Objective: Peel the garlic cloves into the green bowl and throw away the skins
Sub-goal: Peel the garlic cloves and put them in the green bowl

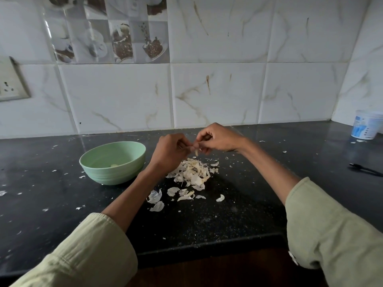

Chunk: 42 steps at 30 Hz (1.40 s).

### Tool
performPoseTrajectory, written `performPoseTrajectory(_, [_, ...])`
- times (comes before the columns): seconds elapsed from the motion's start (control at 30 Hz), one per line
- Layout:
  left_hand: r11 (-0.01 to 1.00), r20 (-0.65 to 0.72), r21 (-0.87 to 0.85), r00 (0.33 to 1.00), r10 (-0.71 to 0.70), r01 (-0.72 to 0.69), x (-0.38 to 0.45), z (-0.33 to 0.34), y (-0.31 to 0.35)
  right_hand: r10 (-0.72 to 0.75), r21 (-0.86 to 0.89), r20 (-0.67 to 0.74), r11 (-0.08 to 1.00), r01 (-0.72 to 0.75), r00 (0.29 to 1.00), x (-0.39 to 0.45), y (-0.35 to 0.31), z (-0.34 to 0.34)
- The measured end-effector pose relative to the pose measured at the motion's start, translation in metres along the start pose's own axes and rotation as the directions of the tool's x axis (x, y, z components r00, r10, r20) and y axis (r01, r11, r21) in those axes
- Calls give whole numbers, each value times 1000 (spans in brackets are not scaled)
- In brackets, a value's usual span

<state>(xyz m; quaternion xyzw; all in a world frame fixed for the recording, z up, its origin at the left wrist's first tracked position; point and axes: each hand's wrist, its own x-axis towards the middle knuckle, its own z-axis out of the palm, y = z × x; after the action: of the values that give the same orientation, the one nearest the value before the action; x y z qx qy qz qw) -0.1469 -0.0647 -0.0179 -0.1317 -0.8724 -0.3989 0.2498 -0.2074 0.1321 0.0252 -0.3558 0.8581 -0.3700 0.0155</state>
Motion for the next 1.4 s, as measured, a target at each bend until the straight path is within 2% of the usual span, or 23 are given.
performPoseTrajectory(0.27, [1000,25,-7,1000,18,-18,-4,1,5,59,40,79,997,-62,995,-4,1,-5])
performPoseTrajectory(0.43, [1000,-11,19,1000,17,-17,-3,-1,7,121,6,110,992,-123,987,-5,2,-11])
performPoseTrajectory(0.6, [999,8,35,1000,15,-16,-4,0,7,176,-59,157,984,-169,972,-7,6,-17])
performPoseTrajectory(0.8, [1000,60,4,998,31,-31,-6,0,11,125,20,201,991,-132,971,-7,2,-17])
performPoseTrajectory(1.13, [994,99,-77,992,84,-76,-7,2,14,150,220,338,947,-233,929,-13,-6,-21])
performPoseTrajectory(1.23, [994,113,-71,990,89,-81,-6,2,14,136,234,327,947,-219,935,-14,-6,-22])
performPoseTrajectory(1.4, [993,132,41,985,108,-114,-5,5,12,121,190,241,967,-169,963,-16,-4,-28])
